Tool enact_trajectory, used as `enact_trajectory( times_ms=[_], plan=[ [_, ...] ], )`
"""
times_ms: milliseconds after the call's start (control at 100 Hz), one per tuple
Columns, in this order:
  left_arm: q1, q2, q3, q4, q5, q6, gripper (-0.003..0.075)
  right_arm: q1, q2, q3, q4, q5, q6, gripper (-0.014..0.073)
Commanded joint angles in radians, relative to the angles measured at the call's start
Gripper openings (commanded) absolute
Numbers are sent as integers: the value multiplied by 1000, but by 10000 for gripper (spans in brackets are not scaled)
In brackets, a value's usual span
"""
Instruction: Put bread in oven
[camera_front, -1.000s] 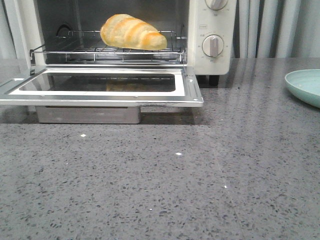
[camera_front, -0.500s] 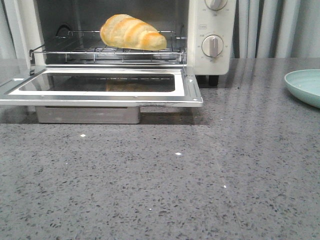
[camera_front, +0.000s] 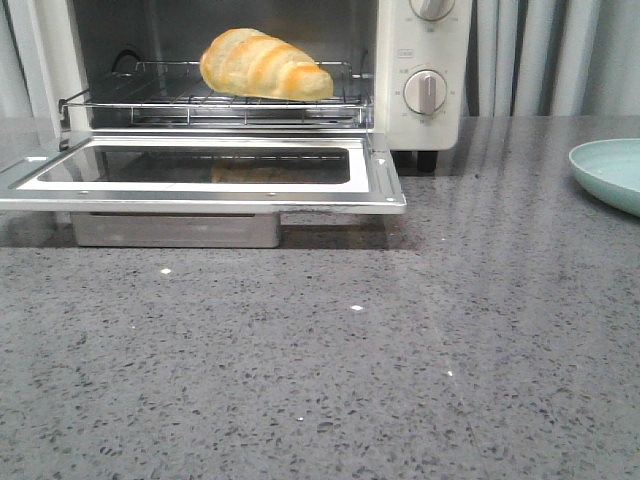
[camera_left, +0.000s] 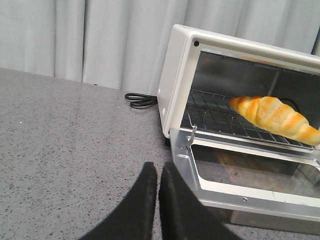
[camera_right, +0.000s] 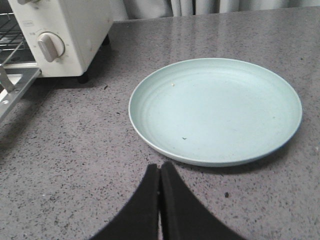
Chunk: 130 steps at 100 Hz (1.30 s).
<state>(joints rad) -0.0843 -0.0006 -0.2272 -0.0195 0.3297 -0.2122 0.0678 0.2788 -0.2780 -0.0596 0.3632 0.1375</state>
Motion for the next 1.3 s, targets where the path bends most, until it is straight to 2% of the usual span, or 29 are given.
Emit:
enact_trajectory(
  times_ms=[0, 200, 380, 750, 1000, 1290],
  plan=[
    [5, -28, -27, -11, -76, -7, -21, -22, -49, 26, 19, -138, -11, -75],
    [5, -28, -27, -11, -76, -7, -21, -31, -154, 148, 25, -261, -11, -75],
    [5, -28, -27, -11, -76, -7, -21, -38, -180, 216, 25, -303, -11, -75],
    [5, -28, -27, -11, -76, -7, -21, -152, -267, 314, 26, -400, -11, -75],
    [5, -28, -27, -11, -76, -7, -21, -179, -306, 314, -17, -381, -11, -75],
    [5, -28, -27, -11, -76, -7, -21, -179, -306, 314, -71, -451, -11, -75]
  ],
)
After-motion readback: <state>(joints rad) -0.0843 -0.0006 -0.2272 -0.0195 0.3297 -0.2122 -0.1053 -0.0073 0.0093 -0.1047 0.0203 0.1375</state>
